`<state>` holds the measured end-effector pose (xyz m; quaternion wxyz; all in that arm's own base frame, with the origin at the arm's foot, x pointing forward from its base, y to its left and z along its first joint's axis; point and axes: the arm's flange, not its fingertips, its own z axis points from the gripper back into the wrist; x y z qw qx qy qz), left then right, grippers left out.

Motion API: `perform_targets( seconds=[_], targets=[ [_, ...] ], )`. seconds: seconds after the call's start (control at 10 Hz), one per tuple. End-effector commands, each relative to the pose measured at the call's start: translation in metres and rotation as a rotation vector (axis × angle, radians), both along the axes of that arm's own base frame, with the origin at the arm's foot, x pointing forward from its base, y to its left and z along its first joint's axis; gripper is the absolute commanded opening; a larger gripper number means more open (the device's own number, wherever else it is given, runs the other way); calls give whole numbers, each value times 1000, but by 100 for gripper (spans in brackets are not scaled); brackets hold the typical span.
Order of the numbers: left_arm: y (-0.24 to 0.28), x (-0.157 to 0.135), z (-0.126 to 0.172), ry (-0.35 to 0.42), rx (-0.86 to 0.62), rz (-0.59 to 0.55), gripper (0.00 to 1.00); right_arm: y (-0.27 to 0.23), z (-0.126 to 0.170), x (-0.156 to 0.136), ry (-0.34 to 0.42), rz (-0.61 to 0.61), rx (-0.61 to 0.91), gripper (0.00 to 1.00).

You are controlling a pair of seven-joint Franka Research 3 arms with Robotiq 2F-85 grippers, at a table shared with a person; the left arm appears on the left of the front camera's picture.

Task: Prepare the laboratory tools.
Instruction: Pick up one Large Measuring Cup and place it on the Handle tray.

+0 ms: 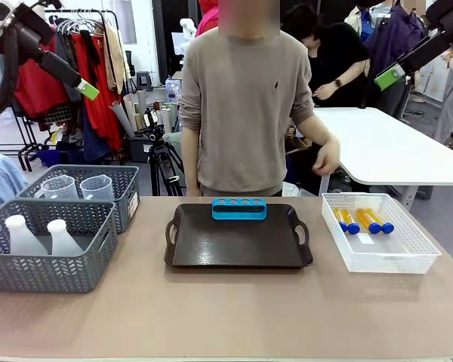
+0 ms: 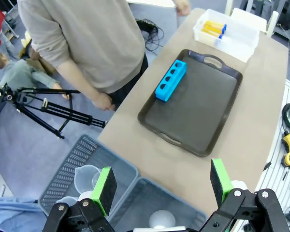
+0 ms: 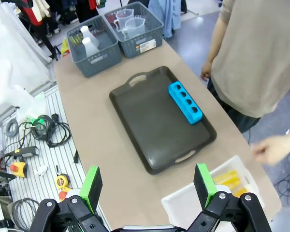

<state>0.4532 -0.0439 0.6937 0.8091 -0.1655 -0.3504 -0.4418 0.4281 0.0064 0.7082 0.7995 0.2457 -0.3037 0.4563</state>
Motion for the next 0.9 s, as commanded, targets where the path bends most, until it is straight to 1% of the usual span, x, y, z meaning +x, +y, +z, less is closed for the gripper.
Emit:
perform_targets(
  seconds=[0.0, 0.8],
  targets=[
    [1, 0, 0, 2, -4, 0, 100, 1, 1, 0, -4, 7, 6, 100],
    [1, 0, 0, 2, -4, 0, 100, 1, 1, 0, -4, 7, 6, 100]
  ],
)
